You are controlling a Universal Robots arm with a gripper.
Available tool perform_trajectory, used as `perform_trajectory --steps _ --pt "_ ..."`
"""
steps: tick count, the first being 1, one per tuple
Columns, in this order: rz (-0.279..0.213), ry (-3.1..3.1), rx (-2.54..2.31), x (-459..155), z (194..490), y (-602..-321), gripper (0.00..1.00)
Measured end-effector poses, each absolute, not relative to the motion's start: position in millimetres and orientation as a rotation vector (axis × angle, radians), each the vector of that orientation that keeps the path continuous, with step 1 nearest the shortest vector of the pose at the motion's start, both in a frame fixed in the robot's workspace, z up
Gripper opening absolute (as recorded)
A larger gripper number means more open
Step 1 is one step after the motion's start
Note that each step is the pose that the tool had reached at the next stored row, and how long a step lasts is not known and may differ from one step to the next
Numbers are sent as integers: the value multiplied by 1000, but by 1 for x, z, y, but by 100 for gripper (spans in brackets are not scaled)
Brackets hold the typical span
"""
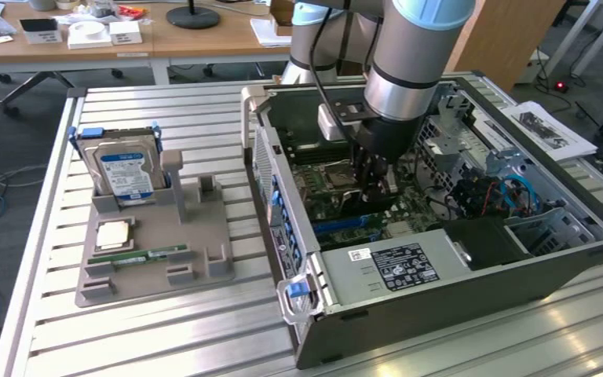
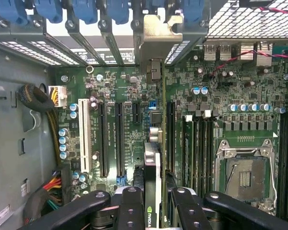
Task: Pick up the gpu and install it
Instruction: 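Insert the gpu into the slot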
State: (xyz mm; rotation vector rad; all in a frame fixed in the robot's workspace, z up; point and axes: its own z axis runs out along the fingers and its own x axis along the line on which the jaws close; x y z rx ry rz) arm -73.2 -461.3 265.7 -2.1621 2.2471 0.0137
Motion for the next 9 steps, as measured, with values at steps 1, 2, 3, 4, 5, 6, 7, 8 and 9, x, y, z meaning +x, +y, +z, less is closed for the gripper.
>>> perform_trajectory --steps 1,2,3,4,5,6,7,8,9 --pt "14 2247 -2162 -73 266 -461 27" --pt "14 2247 -2162 -73 266 -461 27" --pt "14 2247 -2162 -74 266 -461 27" --pt "14 2247 -2162 -74 266 -461 27" --pt "14 2247 -2162 -75 266 -461 27" --pt "14 2247 -2162 -75 266 -461 27" --pt "14 2247 -2162 -75 266 -461 27" --pt "14 2247 -2162 -76 266 -461 27" --pt "14 2247 -2162 -76 266 -461 27"
